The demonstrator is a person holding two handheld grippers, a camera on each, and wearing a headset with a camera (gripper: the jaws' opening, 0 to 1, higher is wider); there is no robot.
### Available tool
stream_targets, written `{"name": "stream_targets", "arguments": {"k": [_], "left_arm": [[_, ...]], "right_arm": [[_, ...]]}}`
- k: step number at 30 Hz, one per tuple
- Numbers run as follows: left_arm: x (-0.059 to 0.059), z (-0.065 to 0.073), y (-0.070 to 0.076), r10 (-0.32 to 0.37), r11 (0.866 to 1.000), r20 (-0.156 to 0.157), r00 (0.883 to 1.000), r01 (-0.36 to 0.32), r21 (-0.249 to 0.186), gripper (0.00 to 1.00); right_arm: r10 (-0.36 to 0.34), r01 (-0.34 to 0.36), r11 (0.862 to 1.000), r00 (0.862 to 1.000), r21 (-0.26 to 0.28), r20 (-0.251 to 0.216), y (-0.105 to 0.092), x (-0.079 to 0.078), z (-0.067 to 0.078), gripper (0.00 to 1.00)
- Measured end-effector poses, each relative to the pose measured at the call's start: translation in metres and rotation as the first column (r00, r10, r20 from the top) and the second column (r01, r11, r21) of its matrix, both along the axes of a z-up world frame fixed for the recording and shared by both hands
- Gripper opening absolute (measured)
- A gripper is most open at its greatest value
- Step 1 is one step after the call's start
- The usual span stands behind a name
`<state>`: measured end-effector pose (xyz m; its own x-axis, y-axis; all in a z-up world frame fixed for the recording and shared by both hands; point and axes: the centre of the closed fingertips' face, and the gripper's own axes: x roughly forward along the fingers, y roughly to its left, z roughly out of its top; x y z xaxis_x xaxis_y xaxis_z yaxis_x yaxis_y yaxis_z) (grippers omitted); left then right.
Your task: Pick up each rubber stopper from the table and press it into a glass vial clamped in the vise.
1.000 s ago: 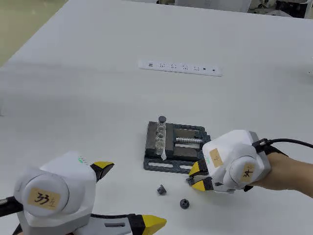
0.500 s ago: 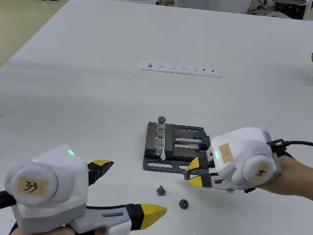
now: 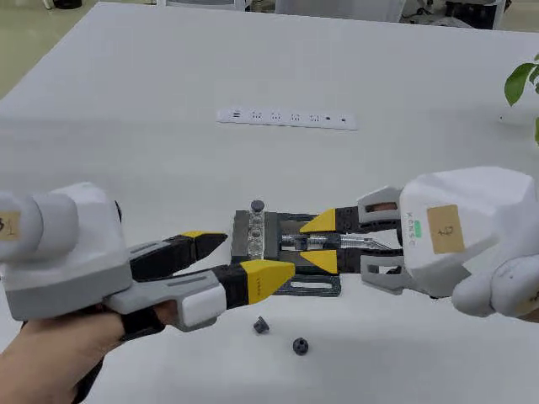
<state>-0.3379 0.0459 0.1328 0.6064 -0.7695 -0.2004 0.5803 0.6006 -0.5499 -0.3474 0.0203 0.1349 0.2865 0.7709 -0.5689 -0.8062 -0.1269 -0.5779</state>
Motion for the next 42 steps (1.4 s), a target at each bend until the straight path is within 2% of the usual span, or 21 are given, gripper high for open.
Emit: {"name": "stream_targets", "arguments": {"k": [2, 3, 7, 10, 13, 17, 23, 26, 31, 34, 38, 39, 42], "left_arm": [[0.001, 0.005, -0.005, -0.017, 0.999, -0.007, 1.0, 0.017, -0.038, 0.55], [-0.001, 0.01, -0.009, -0.032, 0.997, -0.018, 0.999, 0.031, -0.074, 0.53], [-0.004, 0.023, -0.017, -0.073, 0.986, -0.023, 0.997, 0.068, -0.152, 0.4], [-0.004, 0.029, -0.018, -0.08, 0.985, -0.019, 0.997, 0.076, -0.156, 0.33], [-0.009, 0.037, -0.022, -0.119, 0.973, -0.028, 0.993, 0.111, -0.201, 0.26], [-0.012, 0.043, -0.023, -0.134, 0.966, -0.023, 0.991, 0.126, -0.227, 0.14], [-0.016, 0.05, -0.025, -0.159, 0.951, -0.021, 0.987, 0.147, -0.271, 0.04], [-0.016, 0.052, -0.023, -0.16, 0.944, -0.039, 0.986, 0.142, -0.298, 0.04], [-0.018, 0.05, -0.024, -0.17, 0.943, -0.052, 0.984, 0.148, -0.298, 0.03], [-0.02, 0.049, -0.024, -0.175, 0.945, -0.048, 0.983, 0.154, -0.29, 0.03], [-0.02, 0.048, -0.026, -0.18, 0.944, -0.049, 0.982, 0.159, -0.288, 0.02], [-0.021, 0.048, -0.027, -0.184, 0.944, -0.048, 0.982, 0.163, -0.286, 0.02], [-0.018, 0.043, -0.024, -0.164, 0.957, -0.033, 0.986, 0.151, -0.246, 0.02]], "right_arm": [[0.001, -0.002, 1.0, 0.999, 0.022, 0.043, 0.003, -0.001, 0.013, 0.05], [0.007, -0.008, 1.0, 0.998, 0.017, 0.064, 0.003, -0.003, 0.017, 0.05], [0.016, -0.018, 1.0, 0.996, 0.023, 0.091, 0.003, -0.008, 0.026, 0.05], [0.02, -0.023, 0.999, 0.994, 0.026, 0.111, 0.004, -0.012, 0.031, 0.05], [0.025, -0.03, 0.999, 0.99, 0.033, 0.14, 0.005, -0.013, 0.037, 0.05], [0.032, -0.038, 0.998, 0.989, 0.044, 0.142, 0.006, -0.016, 0.042, 0.05], [0.042, -0.05, 0.997, 0.987, 0.051, 0.153, 0.008, -0.017, 0.045, 0.05], [0.044, -0.054, 0.997, 0.987, 0.057, 0.156, 0.008, -0.018, 0.048, 0.05], [0.052, -0.061, 0.997, 0.986, 0.052, 0.156, 0.008, -0.019, 0.047, 0.05], [0.054, -0.062, 0.997, 0.986, 0.046, 0.155, 0.009, -0.02, 0.046, 0.06], [0.045, -0.051, 0.998, 0.99, 0.044, 0.133, 0.007, -0.02, 0.044, 0.07], [0.044, -0.05, 0.998, 0.991, 0.045, 0.124, 0.007, -0.02, 0.044, 0.1], [0.045, -0.048, 0.997, 0.997, 0.058, 0.063, 0.007, -0.023, 0.043, 0.18]]}}
